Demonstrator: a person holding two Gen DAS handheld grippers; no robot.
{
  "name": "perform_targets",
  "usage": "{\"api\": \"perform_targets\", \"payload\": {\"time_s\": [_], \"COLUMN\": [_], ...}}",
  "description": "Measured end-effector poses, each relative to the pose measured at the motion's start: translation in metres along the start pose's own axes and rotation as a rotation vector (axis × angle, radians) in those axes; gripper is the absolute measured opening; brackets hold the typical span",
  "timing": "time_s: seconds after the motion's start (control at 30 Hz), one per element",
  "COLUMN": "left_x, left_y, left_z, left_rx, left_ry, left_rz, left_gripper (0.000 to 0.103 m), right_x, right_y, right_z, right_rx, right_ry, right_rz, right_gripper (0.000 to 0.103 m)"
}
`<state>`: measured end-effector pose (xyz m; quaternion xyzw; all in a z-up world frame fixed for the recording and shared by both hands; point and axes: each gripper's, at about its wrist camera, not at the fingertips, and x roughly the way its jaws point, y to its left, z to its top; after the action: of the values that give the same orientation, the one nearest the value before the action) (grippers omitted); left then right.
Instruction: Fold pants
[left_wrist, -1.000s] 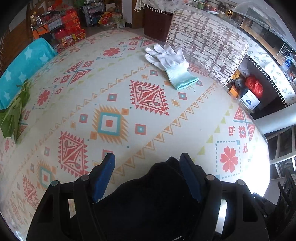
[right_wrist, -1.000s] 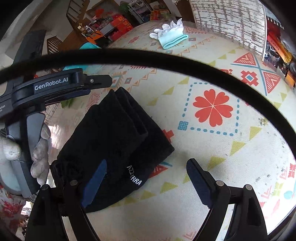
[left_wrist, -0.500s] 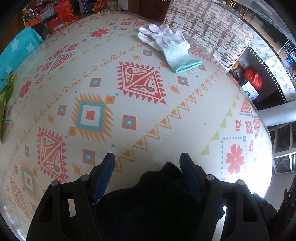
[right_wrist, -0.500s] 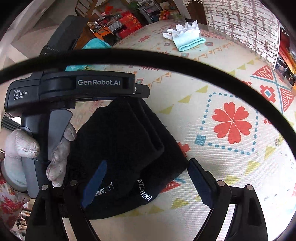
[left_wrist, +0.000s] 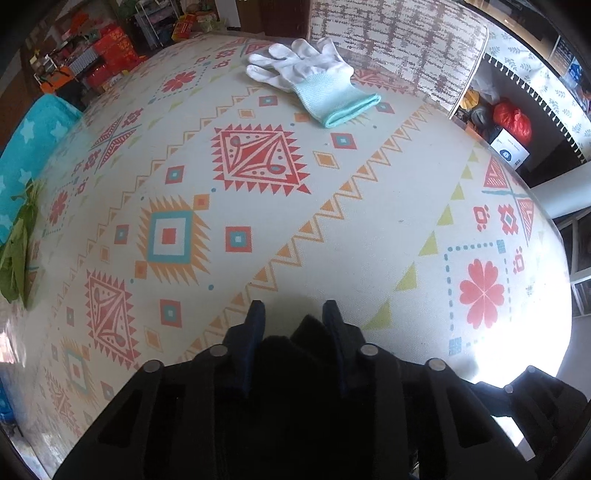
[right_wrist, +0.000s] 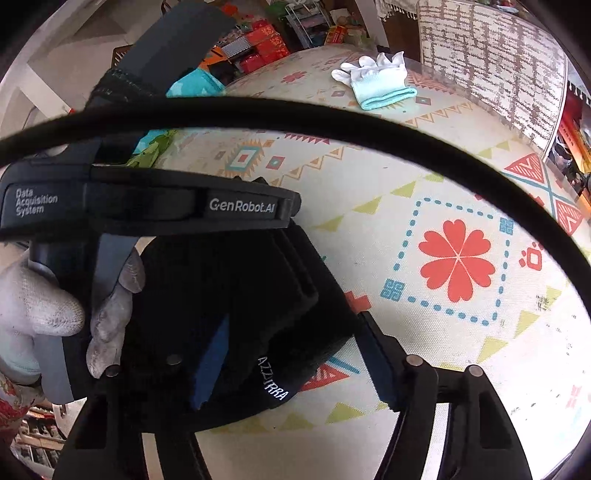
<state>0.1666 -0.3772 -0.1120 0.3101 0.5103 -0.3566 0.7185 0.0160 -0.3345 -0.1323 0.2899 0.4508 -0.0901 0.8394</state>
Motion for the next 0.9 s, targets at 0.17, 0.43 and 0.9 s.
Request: {"api": "perform_targets", "payload": {"time_s": [0.17, 0.43, 0.9], "left_x": [-0.010, -0.028, -0.059], "left_y": [-0.007, -0.011, -0.010], "left_z": [0.000, -0.004, -0.018], "left_rx": [0.004, 0.023, -0.002], "left_ry": [-0.022, -0.056, -0.105], "left_rz": [0.024, 0.064, 0.070], "left_gripper": [0.024, 0.023, 0.023], "right_x": [-0.004, -0.013, -0.022], "right_y": [-0.007, -0.004, -0.002], "right_z": [0.000, -0.003, 0.000], "right_rx": [-0.001, -0.021, -0.045], "right_ry": [0.002, -0.002, -0.004], "right_rz": [0.050, 0.096, 0.155], "right_gripper": [0.048, 0.035, 0.031]}}
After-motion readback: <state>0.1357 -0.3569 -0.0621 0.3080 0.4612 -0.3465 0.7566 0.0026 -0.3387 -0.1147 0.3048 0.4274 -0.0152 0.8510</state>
